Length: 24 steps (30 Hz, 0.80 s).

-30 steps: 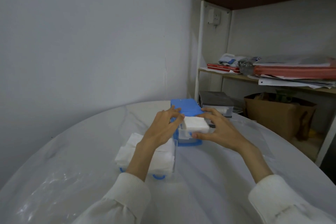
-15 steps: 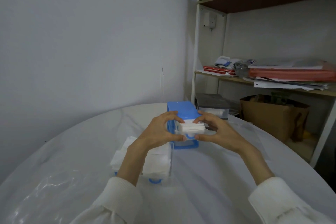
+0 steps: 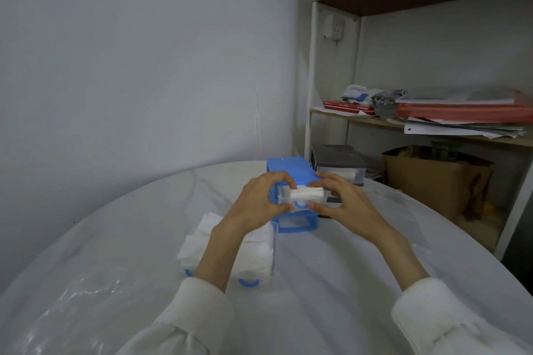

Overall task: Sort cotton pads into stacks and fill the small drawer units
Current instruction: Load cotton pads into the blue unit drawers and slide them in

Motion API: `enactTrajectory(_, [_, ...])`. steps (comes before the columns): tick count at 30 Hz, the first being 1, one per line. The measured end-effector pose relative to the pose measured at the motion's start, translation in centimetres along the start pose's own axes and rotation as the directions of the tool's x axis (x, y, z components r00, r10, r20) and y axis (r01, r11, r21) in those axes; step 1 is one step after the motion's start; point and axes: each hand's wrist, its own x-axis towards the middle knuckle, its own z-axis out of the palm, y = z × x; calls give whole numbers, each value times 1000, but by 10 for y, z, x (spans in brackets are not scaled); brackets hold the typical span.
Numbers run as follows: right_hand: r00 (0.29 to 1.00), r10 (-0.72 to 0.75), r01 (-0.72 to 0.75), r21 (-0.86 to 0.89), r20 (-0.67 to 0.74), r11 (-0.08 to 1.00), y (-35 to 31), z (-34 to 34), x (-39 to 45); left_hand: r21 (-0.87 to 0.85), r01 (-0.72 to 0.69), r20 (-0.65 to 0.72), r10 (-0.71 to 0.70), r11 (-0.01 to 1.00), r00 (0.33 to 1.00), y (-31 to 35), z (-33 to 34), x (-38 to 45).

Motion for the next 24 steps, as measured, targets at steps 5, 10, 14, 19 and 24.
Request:
enactTrajectory(5, [1000, 12, -15, 116, 22, 993, -2, -3, -1, -24, 48, -37, -48, 999, 998, -5, 2, -1])
enactTrajectory(10, [1000, -17, 18, 14, -14, 1000, 0, -3, -2, -23, 67, -41, -68, 997, 997, -4, 3, -2])
enactTrajectory(14, [998, -26, 25, -10, -57, 1000, 0, 1, -2, -17, 20, -39, -21, 1000, 999, 2, 3, -2])
enactTrajectory(19, [995, -62, 57, -55, -83, 997, 1, 4, -1, 13, 12, -43, -12, 1000, 999, 4, 3, -2])
enactTrajectory(24, [994, -95, 90, -87, -55, 992, 2, 8, 0, 30, 11, -75, -9, 999, 997, 1, 4, -1])
